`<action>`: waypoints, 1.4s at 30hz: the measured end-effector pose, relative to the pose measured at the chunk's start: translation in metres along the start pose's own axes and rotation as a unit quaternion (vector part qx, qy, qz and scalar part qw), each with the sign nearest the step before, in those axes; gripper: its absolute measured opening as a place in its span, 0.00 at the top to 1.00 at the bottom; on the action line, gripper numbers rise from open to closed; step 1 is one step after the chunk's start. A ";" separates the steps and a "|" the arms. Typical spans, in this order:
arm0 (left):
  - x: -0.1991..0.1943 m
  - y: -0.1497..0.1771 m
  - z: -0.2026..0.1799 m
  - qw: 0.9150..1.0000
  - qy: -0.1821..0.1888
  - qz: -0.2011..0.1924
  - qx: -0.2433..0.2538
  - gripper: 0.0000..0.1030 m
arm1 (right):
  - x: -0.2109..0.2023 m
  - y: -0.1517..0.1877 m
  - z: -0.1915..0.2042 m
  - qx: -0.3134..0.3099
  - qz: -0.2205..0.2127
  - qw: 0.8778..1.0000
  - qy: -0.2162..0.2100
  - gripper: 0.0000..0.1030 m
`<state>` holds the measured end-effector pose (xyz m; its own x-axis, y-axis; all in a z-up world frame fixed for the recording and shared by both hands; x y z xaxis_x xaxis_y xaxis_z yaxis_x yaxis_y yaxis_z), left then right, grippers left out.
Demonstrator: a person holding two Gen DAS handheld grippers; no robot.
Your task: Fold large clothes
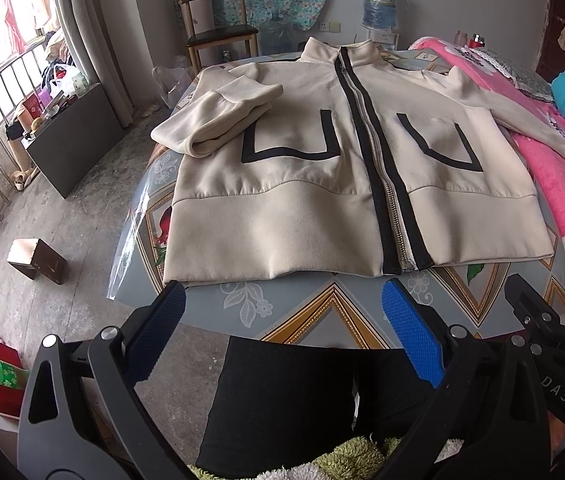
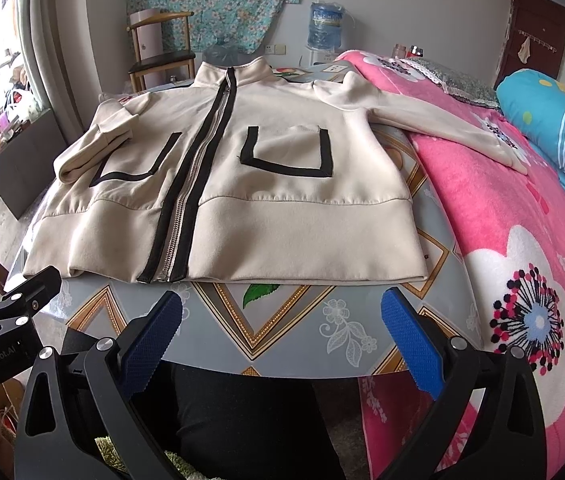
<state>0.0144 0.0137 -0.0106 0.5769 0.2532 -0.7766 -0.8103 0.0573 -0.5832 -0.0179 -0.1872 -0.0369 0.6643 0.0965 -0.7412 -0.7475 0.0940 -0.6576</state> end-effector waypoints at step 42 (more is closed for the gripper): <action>0.029 -0.022 0.016 1.000 -0.002 0.004 -0.005 0.08 | 0.012 -0.025 0.012 -0.018 0.000 1.000 0.012 0.06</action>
<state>0.0470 0.0355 -0.0162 0.5699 0.2568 -0.7805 -0.8139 0.0458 -0.5792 0.0091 -0.1766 -0.0275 0.6648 0.0722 -0.7435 -0.7470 0.0590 -0.6622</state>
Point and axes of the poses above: each gripper's, at about its wrist camera, not at the fingertips, and x roughly the way its jaws point, z to its left, y to its underside, the point moved 2 cm from there along x, roughly the way its jaws point, and after that the axes turned 14 degrees about -y, right-handed, at the moved point
